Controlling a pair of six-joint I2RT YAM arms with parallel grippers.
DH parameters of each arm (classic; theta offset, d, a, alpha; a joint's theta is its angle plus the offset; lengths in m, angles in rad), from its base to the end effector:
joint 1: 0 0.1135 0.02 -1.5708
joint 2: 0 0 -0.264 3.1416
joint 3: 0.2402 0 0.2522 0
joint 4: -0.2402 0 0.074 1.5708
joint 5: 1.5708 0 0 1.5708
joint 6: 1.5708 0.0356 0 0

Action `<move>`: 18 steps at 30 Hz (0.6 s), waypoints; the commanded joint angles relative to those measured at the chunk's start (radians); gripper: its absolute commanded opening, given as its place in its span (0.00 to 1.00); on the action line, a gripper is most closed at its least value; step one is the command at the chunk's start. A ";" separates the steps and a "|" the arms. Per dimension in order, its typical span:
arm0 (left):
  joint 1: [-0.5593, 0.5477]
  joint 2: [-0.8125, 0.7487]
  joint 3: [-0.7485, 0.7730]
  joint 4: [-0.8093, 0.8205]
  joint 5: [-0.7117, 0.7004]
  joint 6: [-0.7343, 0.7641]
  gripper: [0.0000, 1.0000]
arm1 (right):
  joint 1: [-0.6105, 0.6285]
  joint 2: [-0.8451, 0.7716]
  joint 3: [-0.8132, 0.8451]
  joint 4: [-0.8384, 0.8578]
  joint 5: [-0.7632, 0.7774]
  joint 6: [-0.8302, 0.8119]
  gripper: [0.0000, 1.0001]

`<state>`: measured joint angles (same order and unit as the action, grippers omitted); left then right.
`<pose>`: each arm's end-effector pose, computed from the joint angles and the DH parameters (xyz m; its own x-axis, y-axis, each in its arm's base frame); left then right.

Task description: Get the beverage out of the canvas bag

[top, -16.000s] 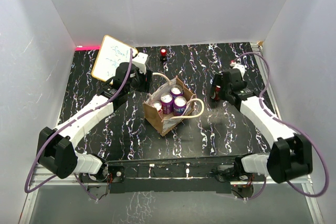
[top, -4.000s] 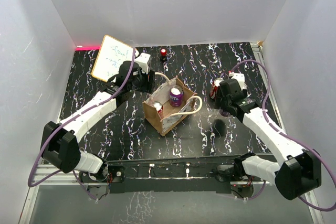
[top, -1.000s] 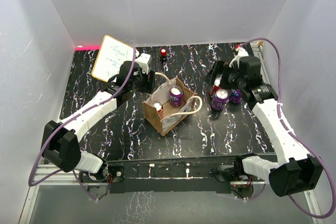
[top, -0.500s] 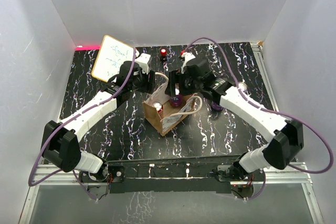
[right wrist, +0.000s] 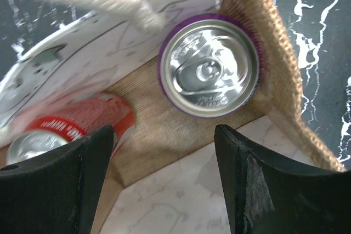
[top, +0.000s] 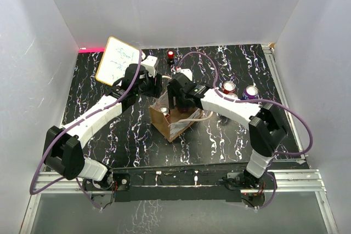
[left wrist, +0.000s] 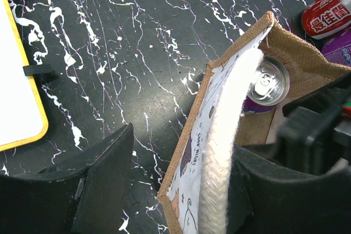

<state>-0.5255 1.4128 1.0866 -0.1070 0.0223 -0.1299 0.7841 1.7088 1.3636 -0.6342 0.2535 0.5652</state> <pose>0.2844 -0.1658 0.3065 -0.4273 0.0981 -0.8988 0.4676 0.8748 -0.1268 0.2666 0.2533 0.2585 -0.8095 -0.0751 -0.5823 -0.1789 0.9762 0.1228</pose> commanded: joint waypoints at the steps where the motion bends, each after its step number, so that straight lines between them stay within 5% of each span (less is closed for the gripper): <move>1: -0.001 -0.021 0.041 -0.005 -0.008 0.010 0.54 | 0.004 0.045 0.066 -0.007 0.177 0.070 0.77; 18: -0.002 -0.035 0.039 -0.005 -0.017 0.015 0.55 | 0.000 0.196 0.091 0.071 0.371 0.175 0.79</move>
<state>-0.5255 1.4128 1.0866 -0.1093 0.0143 -0.1242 0.7879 1.8629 1.4029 -0.6147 0.5526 0.7231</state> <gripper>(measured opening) 0.545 0.785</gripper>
